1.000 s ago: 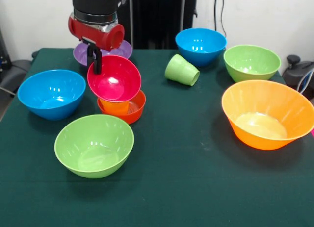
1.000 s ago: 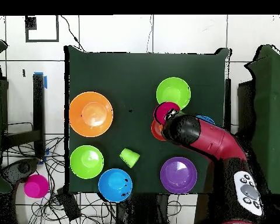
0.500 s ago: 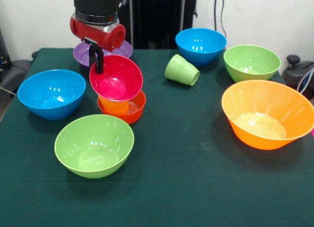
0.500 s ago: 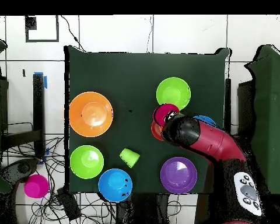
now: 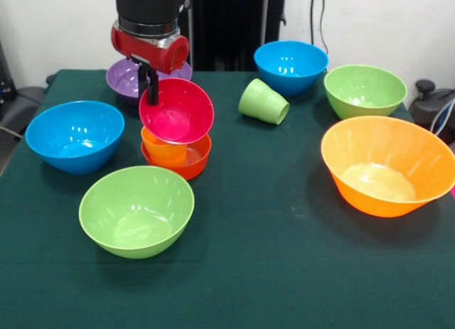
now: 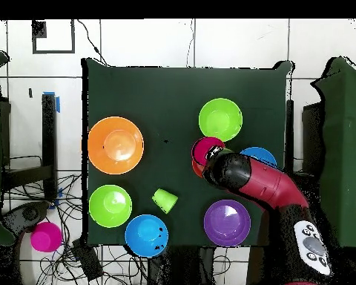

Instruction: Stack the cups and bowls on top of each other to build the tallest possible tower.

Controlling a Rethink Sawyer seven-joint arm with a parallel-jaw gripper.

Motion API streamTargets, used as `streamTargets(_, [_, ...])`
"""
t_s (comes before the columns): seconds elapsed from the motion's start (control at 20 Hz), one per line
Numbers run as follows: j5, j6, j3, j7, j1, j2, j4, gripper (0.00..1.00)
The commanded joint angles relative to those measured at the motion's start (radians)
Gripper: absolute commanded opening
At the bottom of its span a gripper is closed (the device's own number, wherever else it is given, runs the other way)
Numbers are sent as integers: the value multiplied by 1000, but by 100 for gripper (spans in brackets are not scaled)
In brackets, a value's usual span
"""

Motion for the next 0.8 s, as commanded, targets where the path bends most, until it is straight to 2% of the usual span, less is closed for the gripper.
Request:
streamTargets(0.05, [-33, -89, 126, 49, -15, 58, 62, 0])
streamTargets(0.8, [-47, -65, 136, 6, -31, 68, 27, 0])
